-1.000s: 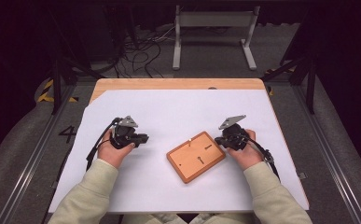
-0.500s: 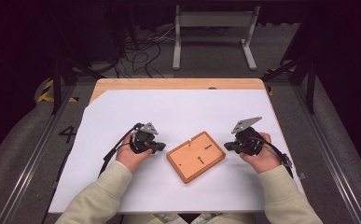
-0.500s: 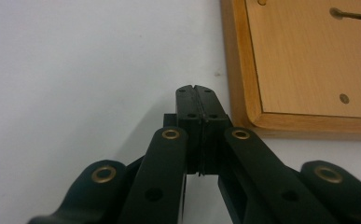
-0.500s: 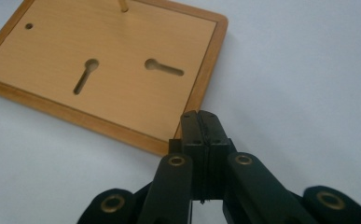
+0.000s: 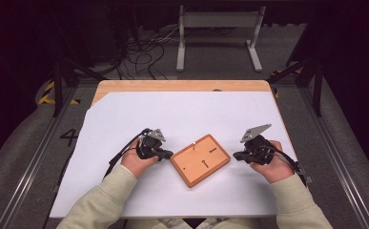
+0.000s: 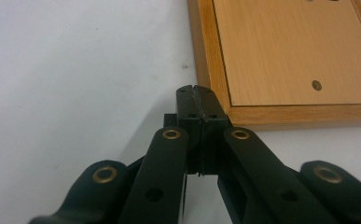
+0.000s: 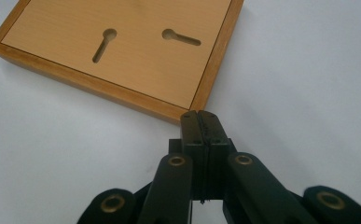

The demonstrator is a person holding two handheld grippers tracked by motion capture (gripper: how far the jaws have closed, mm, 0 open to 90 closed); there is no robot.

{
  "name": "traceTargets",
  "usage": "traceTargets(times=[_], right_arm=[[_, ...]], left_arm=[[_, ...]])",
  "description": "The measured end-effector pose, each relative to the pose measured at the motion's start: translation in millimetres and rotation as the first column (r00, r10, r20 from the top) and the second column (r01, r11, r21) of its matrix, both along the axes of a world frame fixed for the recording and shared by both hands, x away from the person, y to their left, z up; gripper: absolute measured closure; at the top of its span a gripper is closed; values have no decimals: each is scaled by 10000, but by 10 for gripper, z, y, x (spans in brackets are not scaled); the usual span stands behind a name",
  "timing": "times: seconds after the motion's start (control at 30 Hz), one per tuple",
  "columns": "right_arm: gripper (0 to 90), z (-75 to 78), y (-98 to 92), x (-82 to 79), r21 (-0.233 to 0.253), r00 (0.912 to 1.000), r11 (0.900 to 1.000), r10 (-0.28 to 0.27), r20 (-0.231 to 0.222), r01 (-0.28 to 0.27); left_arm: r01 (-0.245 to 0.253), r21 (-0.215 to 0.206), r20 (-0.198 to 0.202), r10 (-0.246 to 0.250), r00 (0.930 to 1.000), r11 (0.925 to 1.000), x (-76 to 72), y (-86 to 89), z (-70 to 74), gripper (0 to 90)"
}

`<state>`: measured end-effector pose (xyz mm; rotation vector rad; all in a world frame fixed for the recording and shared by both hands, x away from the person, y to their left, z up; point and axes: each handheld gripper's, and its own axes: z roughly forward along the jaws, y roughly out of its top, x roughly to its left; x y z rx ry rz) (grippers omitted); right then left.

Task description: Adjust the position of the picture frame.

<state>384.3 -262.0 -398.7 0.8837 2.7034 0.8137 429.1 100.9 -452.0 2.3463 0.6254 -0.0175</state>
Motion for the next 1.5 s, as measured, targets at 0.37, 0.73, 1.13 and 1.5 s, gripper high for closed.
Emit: traceTargets(times=[0.37,0.73,1.13,1.5], right_arm=[[900,-25,-71,-72,-113,9997,9999,-36,-247,33],[900,-107,-30,-58,-458,9984,9989,-16,-568,-10],[900,-272,125,38,-1482,9976,9888,-266,-637,169],[900,-300,513,326,-1570,9995,9873,-182,261,221]], left_arm=[[971,466,-357,-954,9948,9942,-165,-67,27,898],[2647,745,-716,-2596,9631,9615,-403,-306,49,898],[1861,324,-258,-1853,9823,9820,-356,-136,140,874],[-131,-378,-25,130,9999,9992,-219,356,223,871]])
